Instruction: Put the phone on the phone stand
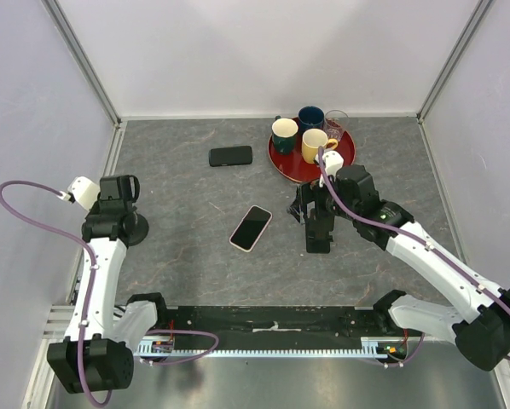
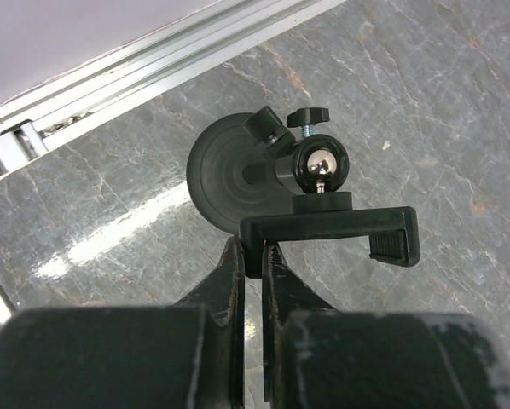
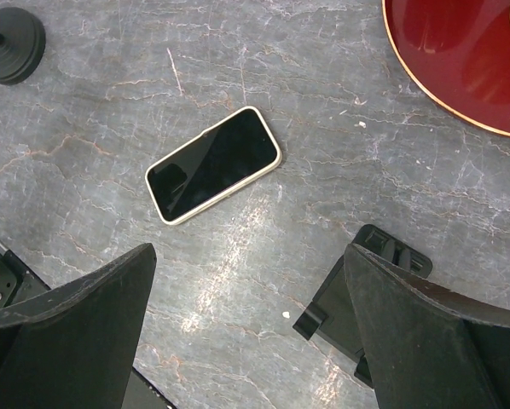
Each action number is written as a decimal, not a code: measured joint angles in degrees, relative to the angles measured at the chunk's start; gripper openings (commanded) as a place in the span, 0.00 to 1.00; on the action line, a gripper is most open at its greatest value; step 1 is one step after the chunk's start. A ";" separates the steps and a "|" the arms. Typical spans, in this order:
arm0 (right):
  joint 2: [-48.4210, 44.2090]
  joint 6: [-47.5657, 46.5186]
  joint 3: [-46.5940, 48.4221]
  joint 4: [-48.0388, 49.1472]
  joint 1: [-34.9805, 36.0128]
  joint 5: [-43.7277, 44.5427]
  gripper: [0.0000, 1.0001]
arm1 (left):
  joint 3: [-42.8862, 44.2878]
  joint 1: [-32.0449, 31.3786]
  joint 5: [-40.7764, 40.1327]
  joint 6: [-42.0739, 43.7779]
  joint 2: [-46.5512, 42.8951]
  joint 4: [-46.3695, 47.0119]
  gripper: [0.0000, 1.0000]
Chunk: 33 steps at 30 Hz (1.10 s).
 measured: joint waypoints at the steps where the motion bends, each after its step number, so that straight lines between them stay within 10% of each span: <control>1: 0.13 0.00 0.00 0.00 0.00 0.00 0.98 | -0.31 0.11 0.70 1.05 -0.42 0.66 0.02; 17: 1.42 0.00 -0.02 -0.04 0.00 -0.07 0.98 | -7.89 0.00 34.47 20.74 -9.18 12.55 0.02; 33: 1.44 0.07 -0.22 -0.02 0.00 -0.13 0.98 | -5.73 -2.80 56.87 28.87 1.68 18.73 0.02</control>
